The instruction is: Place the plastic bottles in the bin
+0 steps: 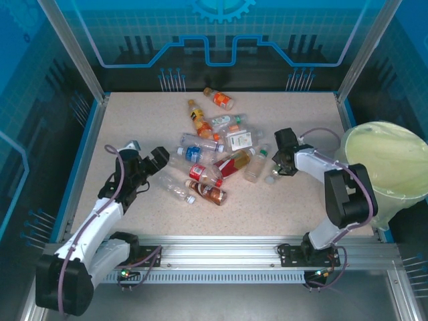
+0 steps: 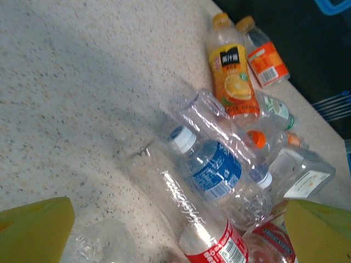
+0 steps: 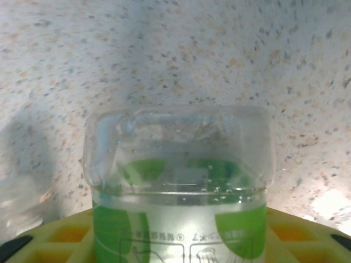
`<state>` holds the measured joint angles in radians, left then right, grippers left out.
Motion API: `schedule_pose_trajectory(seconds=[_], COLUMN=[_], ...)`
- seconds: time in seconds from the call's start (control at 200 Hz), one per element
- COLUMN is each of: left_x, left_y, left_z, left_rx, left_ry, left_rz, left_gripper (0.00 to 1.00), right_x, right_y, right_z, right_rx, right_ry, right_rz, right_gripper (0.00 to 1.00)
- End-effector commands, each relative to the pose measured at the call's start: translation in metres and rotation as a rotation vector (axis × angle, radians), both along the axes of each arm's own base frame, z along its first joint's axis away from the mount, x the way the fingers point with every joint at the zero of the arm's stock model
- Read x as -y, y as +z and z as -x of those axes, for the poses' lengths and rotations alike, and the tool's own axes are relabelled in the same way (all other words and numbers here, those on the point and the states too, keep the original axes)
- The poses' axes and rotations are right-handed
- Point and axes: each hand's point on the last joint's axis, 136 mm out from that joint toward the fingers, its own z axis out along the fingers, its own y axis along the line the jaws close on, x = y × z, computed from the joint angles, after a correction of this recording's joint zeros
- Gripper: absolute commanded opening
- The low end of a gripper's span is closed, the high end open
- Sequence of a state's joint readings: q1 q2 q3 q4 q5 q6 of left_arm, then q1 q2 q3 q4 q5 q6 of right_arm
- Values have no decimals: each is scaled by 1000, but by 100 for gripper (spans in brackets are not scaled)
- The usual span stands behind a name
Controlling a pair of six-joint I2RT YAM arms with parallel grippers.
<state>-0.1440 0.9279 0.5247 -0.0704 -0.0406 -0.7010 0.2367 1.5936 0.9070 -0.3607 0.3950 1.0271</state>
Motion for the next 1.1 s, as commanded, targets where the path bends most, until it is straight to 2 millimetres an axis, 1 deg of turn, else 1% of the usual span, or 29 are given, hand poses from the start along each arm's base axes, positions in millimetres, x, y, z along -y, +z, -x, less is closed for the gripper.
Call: schedule_pose_trajectory(seconds=[0.0, 0.13, 0.22, 0.395, 0.495, 0.585, 0.635, 0.71, 0.73, 0.755, 0.82, 0.825, 0.98, 1.05, 1.095], left_x=[4, 10, 11, 17, 22, 29, 34, 40, 41, 43, 45, 45, 48, 49, 50], left_y=[14, 16, 20, 32, 35, 39, 42, 45, 46, 48, 49, 49, 56, 57, 58], left_z=[-9, -13, -15, -15, -14, -12, -12, -13, -13, -14, -15, -15, -17, -18, -18], left_rx=[30, 30, 25, 46, 52, 63, 75, 91, 95, 102, 106, 106, 127, 129, 127], left_ry=[-4, -15, -14, -25, -33, -49, -62, -73, -76, -79, -76, -75, -78, -81, -82], left_rz=[-17, -11, -23, -26, -37, -39, -34, -32, -31, -31, -31, -31, -38, -45, -47], left_gripper=[99, 99, 99, 99, 99, 99, 99, 99, 99, 99, 99, 99, 99, 99, 99], right_x=[-4, -17, -26, -37, -42, -38, -29, -7, 3, 11, 40, 44, 96, 119, 134], right_y=[43, 85, 120, 203, 251, 293, 315, 345, 355, 361, 379, 382, 400, 400, 395], right_z=[-13, -15, -15, -9, -1, 11, 19, 34, 40, 44, 59, 61, 91, 100, 103], right_rx=[145, 249, 342, 540, 632, 698, 723, 752, 759, 760, 763, 764, 761, 735, 698], right_ry=[84, 185, 241, 371, 454, 502, 495, 447, 420, 397, 297, 282, 111, 38, -7], right_rz=[87, 140, 136, 141, 172, 234, 287, 380, 415, 441, 528, 539, 612, 642, 654], right_gripper=[47, 42, 40, 37, 37, 38, 39, 39, 39, 40, 40, 40, 40, 39, 39])
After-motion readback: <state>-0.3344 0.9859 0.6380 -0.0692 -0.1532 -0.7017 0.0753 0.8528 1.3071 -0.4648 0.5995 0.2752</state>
